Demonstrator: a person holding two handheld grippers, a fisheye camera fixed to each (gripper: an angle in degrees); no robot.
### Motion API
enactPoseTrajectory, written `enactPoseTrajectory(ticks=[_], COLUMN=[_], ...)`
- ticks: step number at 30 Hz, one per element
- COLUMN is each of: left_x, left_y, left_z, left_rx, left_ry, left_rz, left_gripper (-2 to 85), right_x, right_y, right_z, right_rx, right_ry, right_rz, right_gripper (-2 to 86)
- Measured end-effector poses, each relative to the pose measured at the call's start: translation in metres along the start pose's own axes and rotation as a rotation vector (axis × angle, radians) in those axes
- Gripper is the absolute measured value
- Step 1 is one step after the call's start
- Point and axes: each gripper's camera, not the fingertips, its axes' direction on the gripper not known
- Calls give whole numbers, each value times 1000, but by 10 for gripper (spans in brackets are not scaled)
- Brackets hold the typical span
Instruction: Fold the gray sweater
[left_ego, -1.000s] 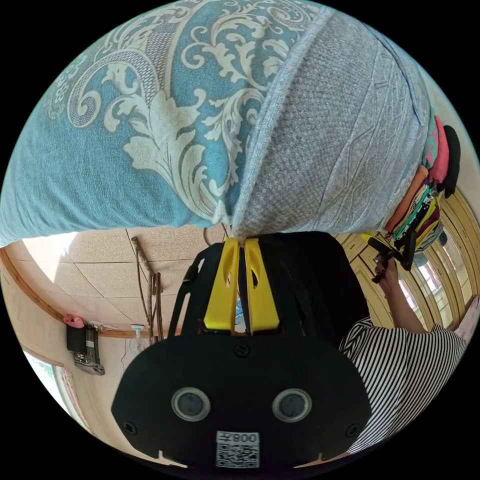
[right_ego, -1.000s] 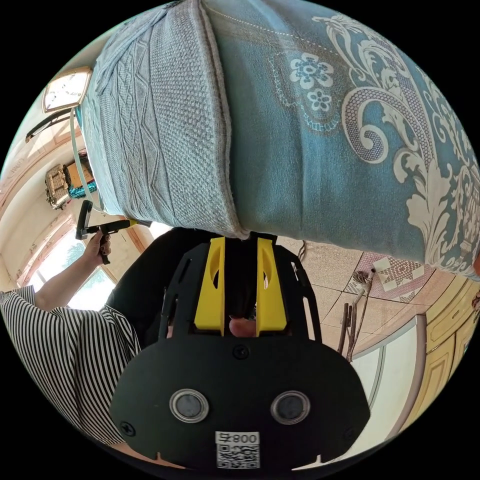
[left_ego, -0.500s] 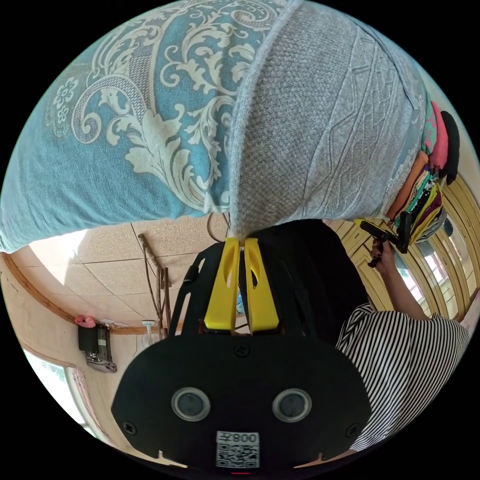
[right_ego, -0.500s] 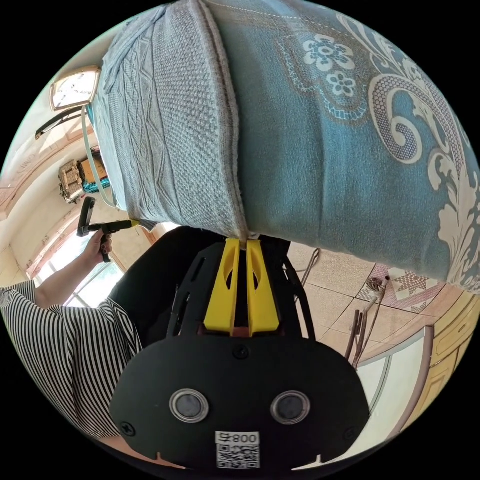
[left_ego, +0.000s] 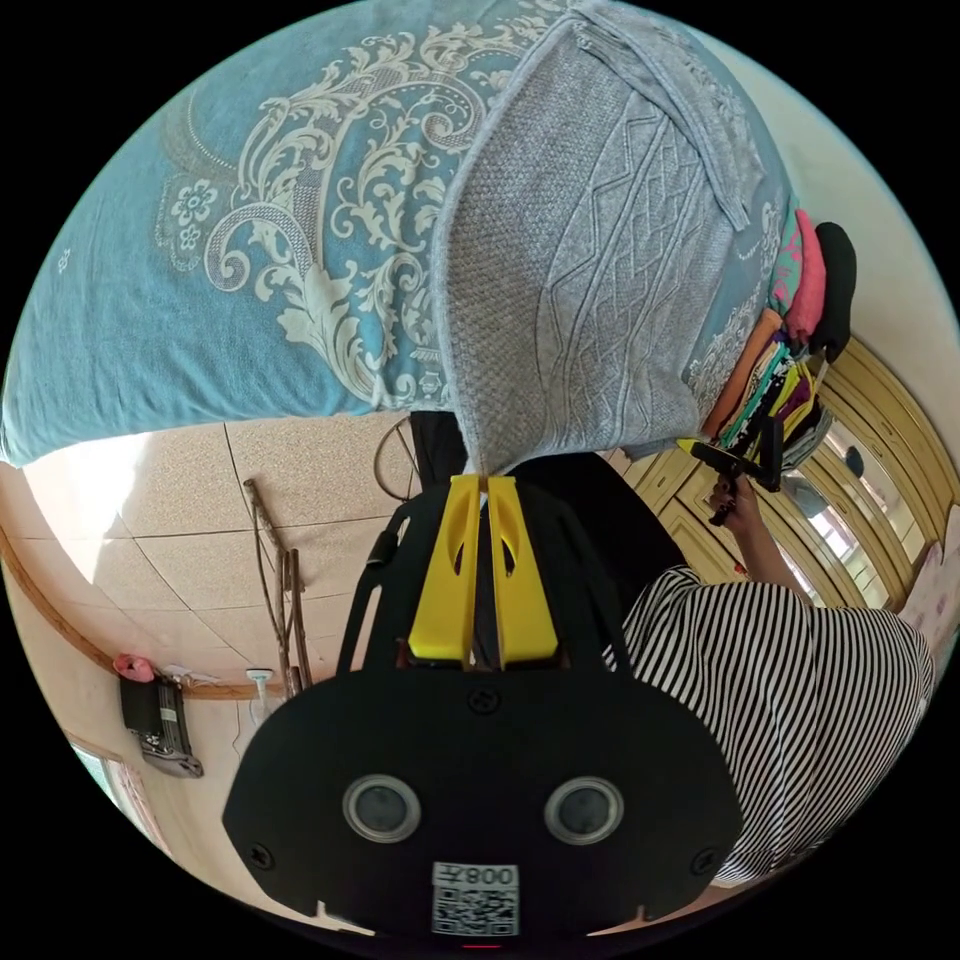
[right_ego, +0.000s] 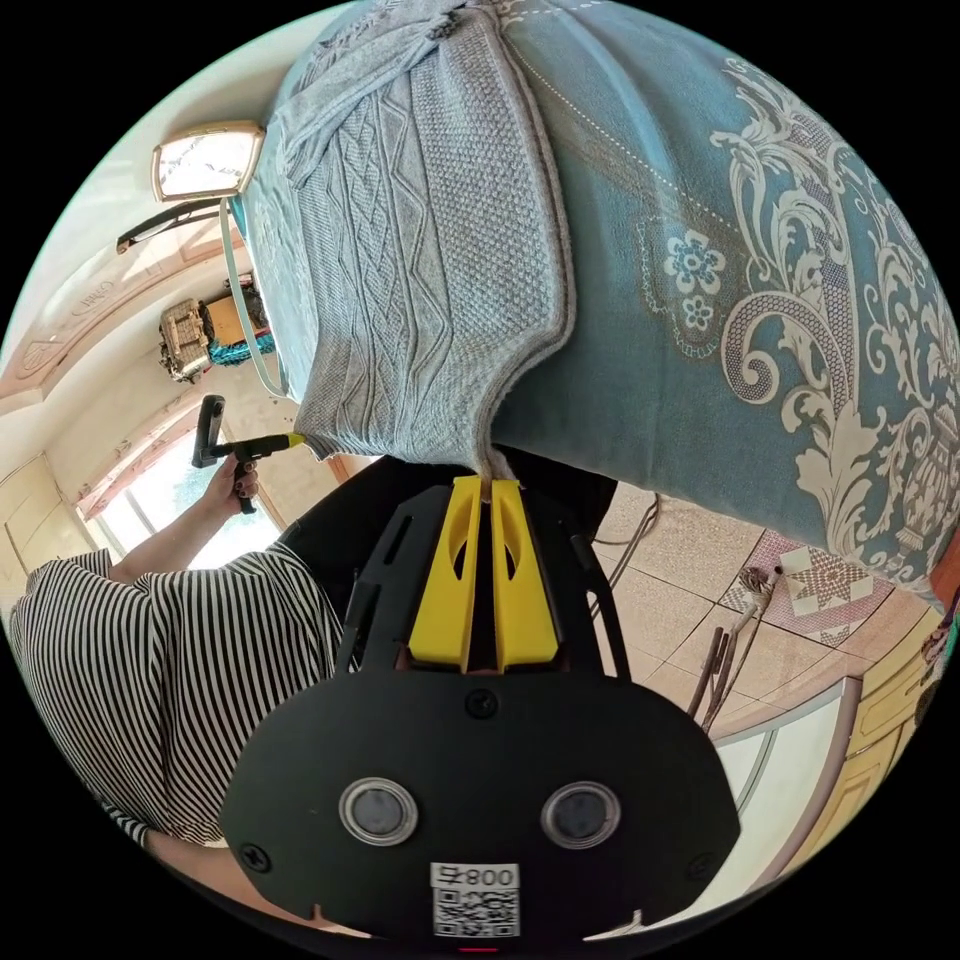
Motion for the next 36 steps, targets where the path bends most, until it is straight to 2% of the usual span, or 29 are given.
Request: enactPoseTrajectory(ticks=[6,15,30,36], left_x=[-5,-14,-3,12], left_y=[20,23,-47,-79], left_z=[-16,-41,-105,-114], left_rx=[41,103,254,282], left_ry=[79,177,263,248], left_rz=[-10,-26,-55,-120], left_gripper=[13,13,15,22], right_x=[0,18,21,2], right_y=[-2,-18,-108,-129], right_z=[-3,-12,-87,-129], right_rx=[-30,-83,-45,7], right_ry=[-2,-107,-208,-113], right_rz=[45,138,209,192], right_gripper=[14,14,21,40])
